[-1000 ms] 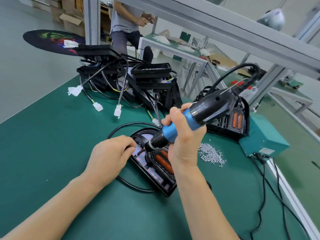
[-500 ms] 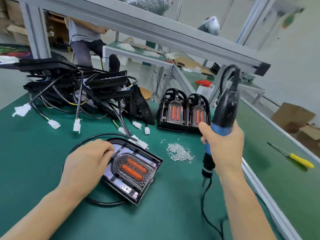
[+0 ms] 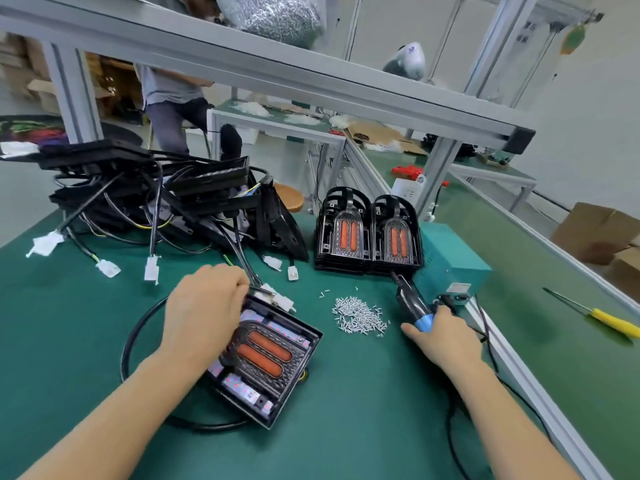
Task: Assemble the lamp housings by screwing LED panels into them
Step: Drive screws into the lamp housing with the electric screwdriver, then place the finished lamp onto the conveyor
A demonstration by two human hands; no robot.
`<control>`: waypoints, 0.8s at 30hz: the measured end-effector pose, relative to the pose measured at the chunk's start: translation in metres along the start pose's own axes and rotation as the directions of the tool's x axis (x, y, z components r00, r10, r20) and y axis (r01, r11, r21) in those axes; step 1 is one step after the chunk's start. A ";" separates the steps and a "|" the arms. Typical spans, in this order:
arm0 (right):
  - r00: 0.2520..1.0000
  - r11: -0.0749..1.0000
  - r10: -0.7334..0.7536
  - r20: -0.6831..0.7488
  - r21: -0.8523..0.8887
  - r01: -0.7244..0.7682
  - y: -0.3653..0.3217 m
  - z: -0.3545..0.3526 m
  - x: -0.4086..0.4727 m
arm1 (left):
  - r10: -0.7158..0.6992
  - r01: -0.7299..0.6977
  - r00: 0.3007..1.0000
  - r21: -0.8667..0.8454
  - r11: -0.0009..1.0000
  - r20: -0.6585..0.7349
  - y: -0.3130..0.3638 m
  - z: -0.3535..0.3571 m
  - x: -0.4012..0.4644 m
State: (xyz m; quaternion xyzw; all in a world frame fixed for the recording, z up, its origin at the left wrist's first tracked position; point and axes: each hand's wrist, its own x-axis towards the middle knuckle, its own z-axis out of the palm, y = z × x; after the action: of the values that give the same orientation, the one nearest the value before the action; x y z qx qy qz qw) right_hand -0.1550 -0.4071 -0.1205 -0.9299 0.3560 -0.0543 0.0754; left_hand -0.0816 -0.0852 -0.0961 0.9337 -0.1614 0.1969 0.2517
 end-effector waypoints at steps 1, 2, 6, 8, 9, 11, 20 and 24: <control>1.000 0.999 -0.004 -0.006 -0.044 0.003 0.000 0.000 0.002 | -0.077 0.077 0.997 0.011 0.997 -0.027 -0.013 -0.005 0.000; 1.000 0.995 -0.013 -0.011 -0.100 0.012 -0.001 0.000 0.004 | -0.156 0.156 0.987 0.013 0.988 -0.048 -0.027 -0.009 -0.001; 0.999 0.960 -0.050 -0.002 -0.276 0.047 -0.007 -0.003 0.009 | -0.348 0.348 0.937 0.082 0.934 -0.018 -0.067 -0.021 -0.016; 0.999 0.943 -0.046 0.006 -0.331 0.046 -0.006 -0.005 0.014 | -0.382 0.372 0.923 0.149 0.916 0.045 -0.076 -0.022 -0.026; 0.999 0.934 -0.039 0.015 -0.355 0.041 -0.005 -0.007 0.016 | -0.391 0.374 0.917 0.177 0.910 0.073 -0.078 -0.021 -0.031; 0.999 0.917 -0.015 0.044 -0.398 0.031 -0.003 -0.014 0.021 | -0.387 0.361 0.916 0.203 0.910 0.105 -0.080 -0.018 -0.038; 0.917 0.923 -0.376 0.133 -0.030 0.382 -0.083 -0.039 -0.026 | -0.271 0.224 0.954 0.291 0.930 0.131 -0.073 -0.003 -0.041; 0.672 0.804 -0.532 0.515 0.556 0.211 -0.132 -0.013 -0.069 | -0.277 0.237 0.953 0.270 0.933 0.121 -0.071 0.001 -0.045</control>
State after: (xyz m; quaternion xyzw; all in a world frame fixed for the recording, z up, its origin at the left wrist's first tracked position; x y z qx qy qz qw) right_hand -0.1215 -0.2647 -0.0875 -0.8983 0.0807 0.1756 0.3946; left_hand -0.0920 -0.0185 -0.1455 0.9838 -0.0305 0.1070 0.1408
